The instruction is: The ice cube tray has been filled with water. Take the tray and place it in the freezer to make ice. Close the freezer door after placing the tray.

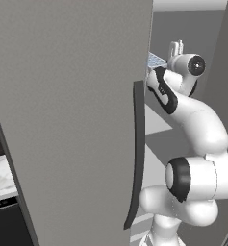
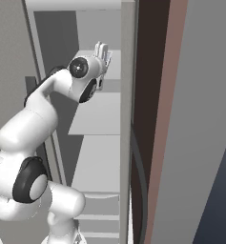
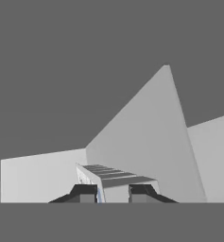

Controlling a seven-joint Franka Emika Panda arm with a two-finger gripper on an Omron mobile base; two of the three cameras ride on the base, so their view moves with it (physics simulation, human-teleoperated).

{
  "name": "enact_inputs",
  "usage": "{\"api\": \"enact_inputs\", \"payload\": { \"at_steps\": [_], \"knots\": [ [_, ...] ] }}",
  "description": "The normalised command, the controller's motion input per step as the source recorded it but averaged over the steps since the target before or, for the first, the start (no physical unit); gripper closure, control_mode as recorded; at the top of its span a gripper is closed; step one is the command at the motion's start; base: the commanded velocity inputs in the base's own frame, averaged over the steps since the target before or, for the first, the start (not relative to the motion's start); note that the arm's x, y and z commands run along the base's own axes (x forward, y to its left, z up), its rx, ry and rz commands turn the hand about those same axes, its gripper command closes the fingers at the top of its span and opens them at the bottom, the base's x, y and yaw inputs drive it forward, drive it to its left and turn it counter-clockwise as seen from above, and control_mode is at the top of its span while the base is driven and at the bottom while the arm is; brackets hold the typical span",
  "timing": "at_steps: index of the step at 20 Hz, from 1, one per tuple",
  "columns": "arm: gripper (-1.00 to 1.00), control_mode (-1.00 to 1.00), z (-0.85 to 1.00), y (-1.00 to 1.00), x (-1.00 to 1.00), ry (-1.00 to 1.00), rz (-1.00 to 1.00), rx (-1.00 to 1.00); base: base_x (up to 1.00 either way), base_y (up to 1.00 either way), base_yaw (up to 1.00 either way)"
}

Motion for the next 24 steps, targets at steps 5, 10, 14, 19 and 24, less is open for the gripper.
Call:
{"api": "enact_inputs", "payload": {
  "at_steps": [5, 10, 14, 19, 24],
  "knots": [
    [1.0, -1.0, 0.0, 0.0, 0.14, 0.0, 0.04, 0.0, 0.0, 0.0, 0.0],
    [1.0, -1.0, 0.0, 0.0, 0.19, 0.0, 0.07, 0.0, 0.0, 0.0, 0.0],
    [1.0, -1.0, 0.0, 0.0, 0.0, 0.0, 0.03, 0.0, 0.0, 0.0, 0.0],
    [-1.0, -1.0, 0.0, 0.0, 0.0, 0.0, 0.0, 0.0, 0.0, 0.0, 0.0],
    [-1.0, -1.0, 0.04, 0.0, 0.0, 0.0, 0.0, 0.0, 0.0, 0.0, 0.0]
  ]
}}
